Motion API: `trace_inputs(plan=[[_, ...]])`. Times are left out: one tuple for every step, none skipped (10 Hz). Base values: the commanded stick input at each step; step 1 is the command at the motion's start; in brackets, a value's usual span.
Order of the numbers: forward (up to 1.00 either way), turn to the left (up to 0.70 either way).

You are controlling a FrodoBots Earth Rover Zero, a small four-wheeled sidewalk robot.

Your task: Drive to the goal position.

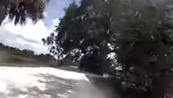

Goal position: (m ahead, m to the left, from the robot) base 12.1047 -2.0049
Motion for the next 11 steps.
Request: trace_inputs(plan=[[0.7, 0.0], [0.7, 0.0], [0.7, 0.0], [0.7, 0.0], [0.7, 0.0], [0.7, 0.0], [0.7, 0.0], [0.7, 0.0], [0.7, 0.0], [0.7, 0.0], [0.7, 0.11]])
